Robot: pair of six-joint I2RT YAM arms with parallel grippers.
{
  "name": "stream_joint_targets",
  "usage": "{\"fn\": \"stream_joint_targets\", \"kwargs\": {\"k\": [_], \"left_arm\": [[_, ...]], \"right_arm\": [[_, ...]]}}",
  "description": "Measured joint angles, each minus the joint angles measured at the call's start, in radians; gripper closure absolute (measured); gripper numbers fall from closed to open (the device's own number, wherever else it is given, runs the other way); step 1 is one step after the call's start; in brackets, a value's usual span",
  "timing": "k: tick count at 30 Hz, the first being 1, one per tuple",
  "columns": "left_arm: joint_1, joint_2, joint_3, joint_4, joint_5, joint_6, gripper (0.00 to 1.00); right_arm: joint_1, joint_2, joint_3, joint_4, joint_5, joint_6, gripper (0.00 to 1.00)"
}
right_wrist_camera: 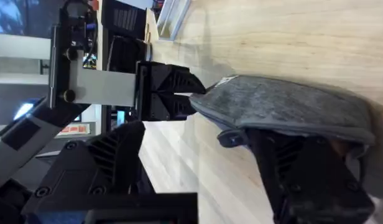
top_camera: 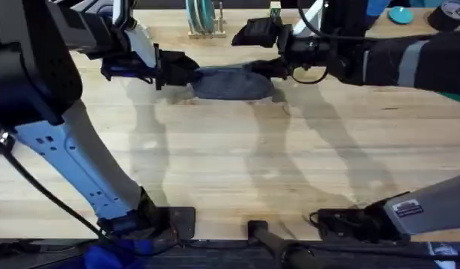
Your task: Unzip the bag, pick up the pens from the table one at a time and place them inside, then zip the bag closed.
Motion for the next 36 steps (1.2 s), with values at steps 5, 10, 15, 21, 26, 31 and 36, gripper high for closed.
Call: {"fn": "stream_joint_targets", "kwargs": {"k": [5,10,15,21,26,31,36], "left_arm": [[0.000,0.000,0.000,0.000,0.000,0.000,0.959],[0.000,0.000,0.000,0.000,0.000,0.000,0.959],[0.000,0.000,0.000,0.000,0.000,0.000,0.959],[0.000,0.000,0.000,0.000,0.000,-0.005,0.959],[0.000,0.000,0.000,0.000,0.000,-0.008,0.959],[0.000,0.000,0.000,0.000,0.000,-0.008,0.959],[0.000,0.000,0.000,0.000,0.000,-0.012,0.959]], "right_arm": [[0.000,0.000,0.000,0.000,-0.002,0.000,0.005],[0.000,0.000,0.000,0.000,-0.003,0.000,0.005],[0.000,0.000,0.000,0.000,-0.003,-0.001,0.005],[0.000,0.000,0.000,-0.001,-0.003,-0.007,0.005],[0.000,-0.011,0.000,-0.008,-0.003,-0.016,0.005],[0.000,-0.020,0.000,-0.011,-0.003,-0.017,0.005],[0.000,-0.020,0.000,-0.021,-0.003,-0.017,0.005]]}}
